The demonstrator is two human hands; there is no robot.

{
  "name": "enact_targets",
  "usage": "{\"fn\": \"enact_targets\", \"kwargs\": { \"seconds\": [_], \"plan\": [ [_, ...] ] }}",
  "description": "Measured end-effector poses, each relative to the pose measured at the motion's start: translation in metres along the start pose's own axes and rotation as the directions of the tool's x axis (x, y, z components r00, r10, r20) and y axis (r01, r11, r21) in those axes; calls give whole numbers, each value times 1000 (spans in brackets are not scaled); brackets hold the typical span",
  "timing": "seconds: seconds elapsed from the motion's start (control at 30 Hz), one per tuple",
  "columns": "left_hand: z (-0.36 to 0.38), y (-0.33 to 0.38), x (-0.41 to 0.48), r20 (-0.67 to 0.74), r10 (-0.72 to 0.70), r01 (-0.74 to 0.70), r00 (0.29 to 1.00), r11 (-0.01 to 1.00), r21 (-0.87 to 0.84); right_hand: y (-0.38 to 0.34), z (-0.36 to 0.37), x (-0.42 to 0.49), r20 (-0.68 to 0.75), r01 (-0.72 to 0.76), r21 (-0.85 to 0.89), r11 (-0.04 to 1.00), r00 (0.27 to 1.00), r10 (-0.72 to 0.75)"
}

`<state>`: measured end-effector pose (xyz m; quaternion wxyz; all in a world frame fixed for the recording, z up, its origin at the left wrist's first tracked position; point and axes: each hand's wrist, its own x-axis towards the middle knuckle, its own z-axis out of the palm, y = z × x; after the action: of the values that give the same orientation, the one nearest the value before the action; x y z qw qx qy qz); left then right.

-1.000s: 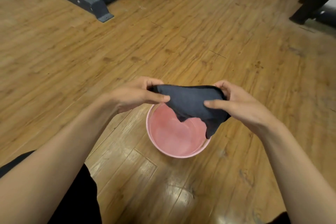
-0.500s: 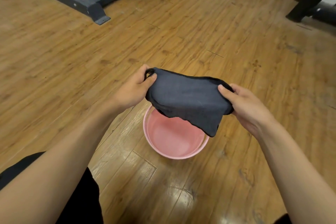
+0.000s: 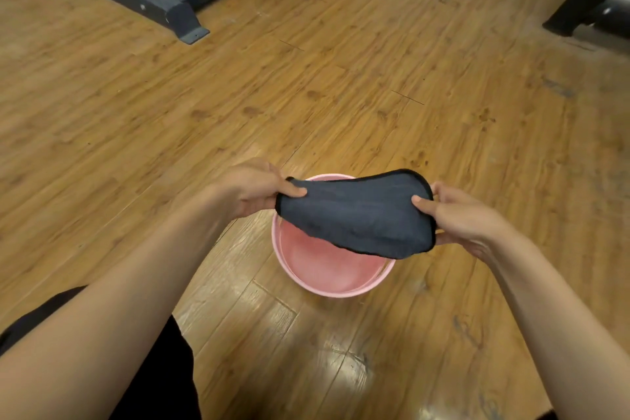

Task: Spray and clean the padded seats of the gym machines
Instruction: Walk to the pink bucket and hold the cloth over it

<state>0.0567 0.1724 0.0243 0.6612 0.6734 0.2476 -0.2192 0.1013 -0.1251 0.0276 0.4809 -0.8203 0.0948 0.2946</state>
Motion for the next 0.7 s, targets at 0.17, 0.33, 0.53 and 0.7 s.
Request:
{"fn": "enact_targets", "kwargs": {
  "seconds": [0.17, 0.33, 0.53, 0.7],
  "plan": [
    [0, 15, -3, -17, 338, -338, 941, 935, -107, -25, -14, -9, 166, 111, 482, 869, 962, -215],
    [-14, 29, -17, -28, 707, -663, 707, 647, -377, -35, -31, -17, -27, 474, 605, 639, 815, -579],
    [-14, 21, -6, -161, 747, -746, 644, 661, 84, -22, -25, -4, -303, 657, 224, 720, 749, -589],
    [-17, 21, -4, -53, 765, -737, 642, 635, 230, -23, -25, -5, -270, 657, 34, 753, 731, -626]
  ]
}}
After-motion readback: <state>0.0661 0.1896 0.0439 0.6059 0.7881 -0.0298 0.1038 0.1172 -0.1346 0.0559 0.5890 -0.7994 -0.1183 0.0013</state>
